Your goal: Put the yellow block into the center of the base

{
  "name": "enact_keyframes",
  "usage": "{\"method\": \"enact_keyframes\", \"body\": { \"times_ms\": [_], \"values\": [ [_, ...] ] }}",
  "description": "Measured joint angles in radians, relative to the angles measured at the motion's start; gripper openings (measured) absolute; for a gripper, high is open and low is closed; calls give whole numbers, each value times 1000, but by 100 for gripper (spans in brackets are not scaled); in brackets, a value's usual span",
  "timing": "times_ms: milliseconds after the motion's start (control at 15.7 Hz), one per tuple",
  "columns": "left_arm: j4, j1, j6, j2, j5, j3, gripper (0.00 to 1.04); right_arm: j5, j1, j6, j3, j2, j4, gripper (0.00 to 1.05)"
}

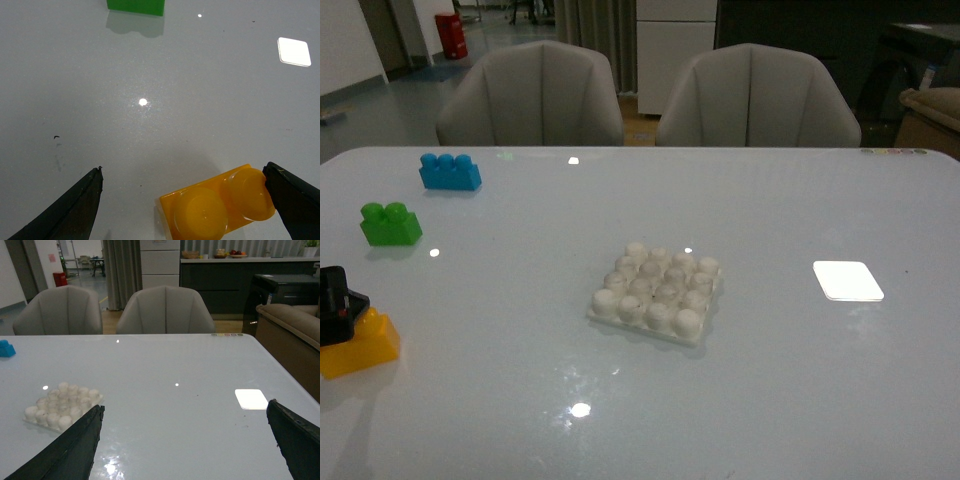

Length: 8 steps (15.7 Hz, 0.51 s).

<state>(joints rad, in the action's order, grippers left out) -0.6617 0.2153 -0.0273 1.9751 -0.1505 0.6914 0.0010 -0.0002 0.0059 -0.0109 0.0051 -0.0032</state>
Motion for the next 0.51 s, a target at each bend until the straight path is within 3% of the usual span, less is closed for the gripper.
{"method": "enact_keyframes", "body": {
  "times_ms": [191, 509],
  "values": [
    [-37, -16, -16, 21, 35, 1, 98, 0, 0, 0, 0, 0, 0, 98],
    [-56, -16, -52, 42, 12, 7, 98, 0, 0, 0, 0, 0, 0, 98]
  ]
}}
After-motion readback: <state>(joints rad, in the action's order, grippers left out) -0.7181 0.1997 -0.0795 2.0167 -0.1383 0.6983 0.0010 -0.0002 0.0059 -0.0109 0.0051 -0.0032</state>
